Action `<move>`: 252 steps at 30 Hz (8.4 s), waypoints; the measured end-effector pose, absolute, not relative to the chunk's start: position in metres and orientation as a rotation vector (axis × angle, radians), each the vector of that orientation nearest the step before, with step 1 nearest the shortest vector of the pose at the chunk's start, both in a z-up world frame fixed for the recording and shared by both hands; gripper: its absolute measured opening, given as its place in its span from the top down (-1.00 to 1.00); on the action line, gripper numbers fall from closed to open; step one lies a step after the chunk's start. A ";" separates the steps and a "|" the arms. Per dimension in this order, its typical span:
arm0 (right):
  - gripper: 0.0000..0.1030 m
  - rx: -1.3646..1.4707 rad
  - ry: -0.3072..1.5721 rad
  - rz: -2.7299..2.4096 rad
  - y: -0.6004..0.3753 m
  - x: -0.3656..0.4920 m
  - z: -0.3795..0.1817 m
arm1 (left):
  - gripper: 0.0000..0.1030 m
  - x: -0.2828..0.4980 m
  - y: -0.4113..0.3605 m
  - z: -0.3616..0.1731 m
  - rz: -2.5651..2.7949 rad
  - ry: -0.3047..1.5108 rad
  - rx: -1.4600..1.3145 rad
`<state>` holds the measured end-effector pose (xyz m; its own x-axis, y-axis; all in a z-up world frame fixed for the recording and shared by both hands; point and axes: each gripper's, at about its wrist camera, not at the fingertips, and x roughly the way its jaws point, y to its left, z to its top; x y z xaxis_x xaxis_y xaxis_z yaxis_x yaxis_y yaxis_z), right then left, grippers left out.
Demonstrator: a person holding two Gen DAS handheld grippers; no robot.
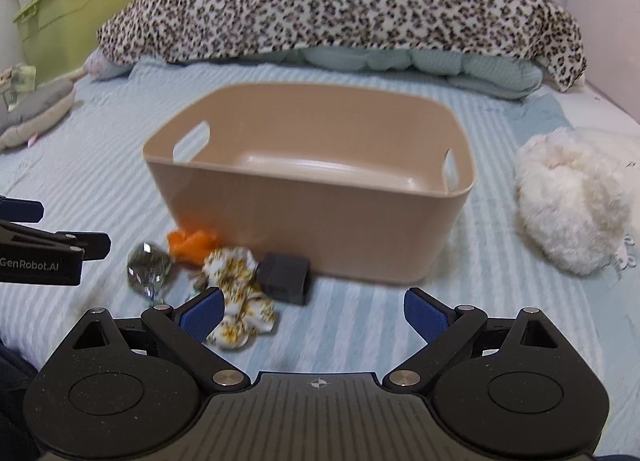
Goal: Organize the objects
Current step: 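Grasp the herb bag with the left tool while the right tool grasps the floral scrunchie, then carry both items over the basket and release them inside, then move both tools back toward the remaining items beside the basket, then grasp the Hello Kitty box with the left tool while the right tool grasps the black cube, then lift both items over the basket and release them inside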
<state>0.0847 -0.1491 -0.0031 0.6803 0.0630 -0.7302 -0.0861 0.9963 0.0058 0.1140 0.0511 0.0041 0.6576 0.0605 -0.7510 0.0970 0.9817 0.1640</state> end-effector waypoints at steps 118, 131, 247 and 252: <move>-0.59 0.038 0.667 0.093 -0.210 0.156 0.048 | -0.72 0.202 -0.016 0.044 -0.084 0.733 0.150; -0.87 -0.009 0.689 0.105 -0.195 0.091 0.048 | -0.75 0.138 0.001 0.039 -0.068 0.771 0.154; 0.19 0.112 0.763 0.144 -0.177 0.087 -0.005 | 0.51 0.098 0.032 -0.001 -0.164 0.910 0.062; 0.19 0.115 0.687 0.143 -0.185 0.086 0.024 | 0.51 0.099 0.028 0.031 -0.176 0.811 0.062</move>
<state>0.0856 -0.1849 0.0239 0.7640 0.1688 -0.6227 -0.0930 0.9839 0.1526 0.0992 0.0276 0.0312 0.6754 -0.1330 -0.7254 0.1803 0.9835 -0.0124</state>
